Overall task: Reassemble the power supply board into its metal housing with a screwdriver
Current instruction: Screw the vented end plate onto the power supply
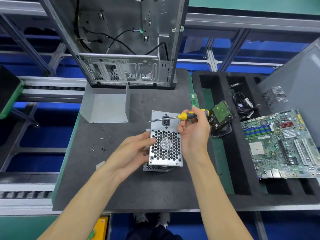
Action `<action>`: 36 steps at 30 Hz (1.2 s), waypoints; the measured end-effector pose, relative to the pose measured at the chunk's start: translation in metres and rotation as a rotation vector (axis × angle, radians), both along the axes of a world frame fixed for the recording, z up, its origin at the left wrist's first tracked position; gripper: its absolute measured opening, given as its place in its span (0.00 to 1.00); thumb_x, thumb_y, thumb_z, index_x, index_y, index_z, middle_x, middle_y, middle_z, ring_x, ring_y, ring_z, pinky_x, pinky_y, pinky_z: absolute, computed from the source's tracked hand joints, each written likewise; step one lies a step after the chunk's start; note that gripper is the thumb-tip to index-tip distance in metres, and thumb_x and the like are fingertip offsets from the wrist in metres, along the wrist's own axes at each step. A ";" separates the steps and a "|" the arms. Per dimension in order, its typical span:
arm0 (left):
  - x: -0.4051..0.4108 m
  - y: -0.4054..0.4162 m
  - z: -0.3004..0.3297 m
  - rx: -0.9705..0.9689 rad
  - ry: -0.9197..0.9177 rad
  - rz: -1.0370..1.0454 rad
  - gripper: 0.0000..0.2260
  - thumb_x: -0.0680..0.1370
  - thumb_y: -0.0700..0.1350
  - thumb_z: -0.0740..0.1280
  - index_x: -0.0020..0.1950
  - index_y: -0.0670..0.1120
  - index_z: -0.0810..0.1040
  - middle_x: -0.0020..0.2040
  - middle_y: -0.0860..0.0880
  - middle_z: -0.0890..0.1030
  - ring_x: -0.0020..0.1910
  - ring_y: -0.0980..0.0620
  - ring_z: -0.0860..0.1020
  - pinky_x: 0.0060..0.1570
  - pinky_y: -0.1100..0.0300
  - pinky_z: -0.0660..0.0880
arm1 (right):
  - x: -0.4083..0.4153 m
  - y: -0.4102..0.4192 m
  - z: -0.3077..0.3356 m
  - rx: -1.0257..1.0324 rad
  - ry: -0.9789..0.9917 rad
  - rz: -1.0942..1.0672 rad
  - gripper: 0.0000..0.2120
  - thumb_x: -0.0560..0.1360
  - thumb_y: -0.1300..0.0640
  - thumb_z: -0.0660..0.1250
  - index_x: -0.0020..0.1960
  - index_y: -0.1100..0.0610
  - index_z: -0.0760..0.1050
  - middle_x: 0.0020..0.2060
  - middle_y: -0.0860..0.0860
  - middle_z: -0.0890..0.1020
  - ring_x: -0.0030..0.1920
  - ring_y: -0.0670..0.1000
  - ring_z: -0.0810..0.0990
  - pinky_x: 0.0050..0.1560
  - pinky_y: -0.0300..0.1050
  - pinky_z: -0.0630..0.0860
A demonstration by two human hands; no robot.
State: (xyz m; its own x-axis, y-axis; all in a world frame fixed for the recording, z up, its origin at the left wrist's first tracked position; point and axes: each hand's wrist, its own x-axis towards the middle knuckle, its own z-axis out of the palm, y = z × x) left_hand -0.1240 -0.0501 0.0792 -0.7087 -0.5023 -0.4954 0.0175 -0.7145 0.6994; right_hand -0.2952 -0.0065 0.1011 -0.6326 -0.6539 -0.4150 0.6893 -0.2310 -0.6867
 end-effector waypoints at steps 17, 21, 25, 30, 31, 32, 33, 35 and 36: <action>-0.003 0.007 0.010 -0.175 -0.065 -0.049 0.15 0.84 0.39 0.59 0.69 0.42 0.77 0.64 0.43 0.82 0.66 0.42 0.78 0.66 0.43 0.75 | -0.005 0.006 0.018 -0.033 0.427 -0.006 0.07 0.81 0.62 0.61 0.44 0.57 0.70 0.34 0.52 0.79 0.24 0.51 0.72 0.21 0.41 0.69; -0.002 0.007 0.008 -0.171 -0.042 -0.055 0.15 0.84 0.38 0.59 0.69 0.42 0.77 0.64 0.43 0.82 0.66 0.43 0.78 0.65 0.45 0.76 | -0.004 0.010 0.030 -0.070 0.676 0.018 0.04 0.80 0.63 0.62 0.47 0.61 0.69 0.35 0.55 0.79 0.24 0.53 0.73 0.20 0.42 0.70; -0.002 0.006 0.007 -0.149 -0.025 -0.046 0.14 0.84 0.38 0.59 0.68 0.42 0.77 0.63 0.43 0.82 0.65 0.44 0.79 0.62 0.48 0.78 | -0.002 0.013 0.037 -0.083 0.839 0.055 0.05 0.81 0.62 0.63 0.46 0.58 0.69 0.34 0.53 0.79 0.25 0.60 0.71 0.21 0.42 0.71; -0.002 0.005 0.006 -0.138 -0.013 -0.048 0.14 0.84 0.38 0.60 0.69 0.42 0.78 0.64 0.42 0.82 0.65 0.44 0.79 0.61 0.48 0.79 | 0.001 0.012 0.042 -0.068 1.010 0.093 0.06 0.81 0.57 0.64 0.45 0.52 0.69 0.36 0.57 0.78 0.27 0.54 0.76 0.24 0.44 0.72; -0.003 0.005 0.006 -0.139 -0.011 -0.049 0.14 0.84 0.38 0.60 0.69 0.42 0.77 0.64 0.42 0.82 0.65 0.44 0.79 0.60 0.48 0.79 | 0.001 0.012 0.041 -0.065 1.025 0.099 0.06 0.81 0.57 0.64 0.45 0.52 0.70 0.36 0.57 0.79 0.27 0.53 0.77 0.25 0.43 0.72; -0.002 0.005 0.007 -0.139 -0.010 -0.050 0.14 0.84 0.38 0.60 0.69 0.42 0.77 0.64 0.42 0.82 0.64 0.44 0.80 0.60 0.48 0.79 | 0.001 0.011 0.040 -0.061 1.039 0.107 0.06 0.81 0.56 0.64 0.45 0.52 0.70 0.36 0.56 0.79 0.27 0.51 0.77 0.26 0.42 0.73; -0.002 0.005 0.007 -0.139 -0.010 -0.050 0.14 0.84 0.38 0.60 0.69 0.42 0.77 0.64 0.42 0.82 0.64 0.44 0.80 0.59 0.48 0.80 | 0.002 0.010 0.039 -0.056 1.051 0.115 0.06 0.81 0.55 0.64 0.46 0.53 0.69 0.36 0.56 0.79 0.28 0.50 0.77 0.27 0.41 0.73; -0.002 0.005 0.007 -0.137 -0.012 -0.050 0.14 0.84 0.39 0.60 0.69 0.42 0.78 0.64 0.42 0.82 0.64 0.44 0.80 0.60 0.47 0.79 | 0.001 0.009 0.036 -0.044 1.076 0.134 0.07 0.81 0.56 0.64 0.46 0.55 0.69 0.36 0.56 0.80 0.28 0.49 0.78 0.28 0.43 0.73; -0.002 0.006 0.007 -0.137 -0.013 -0.050 0.14 0.84 0.39 0.60 0.69 0.43 0.78 0.64 0.42 0.82 0.64 0.43 0.80 0.60 0.46 0.79 | 0.002 0.008 0.035 -0.036 1.089 0.145 0.07 0.81 0.56 0.64 0.46 0.55 0.69 0.36 0.56 0.80 0.28 0.49 0.78 0.28 0.44 0.73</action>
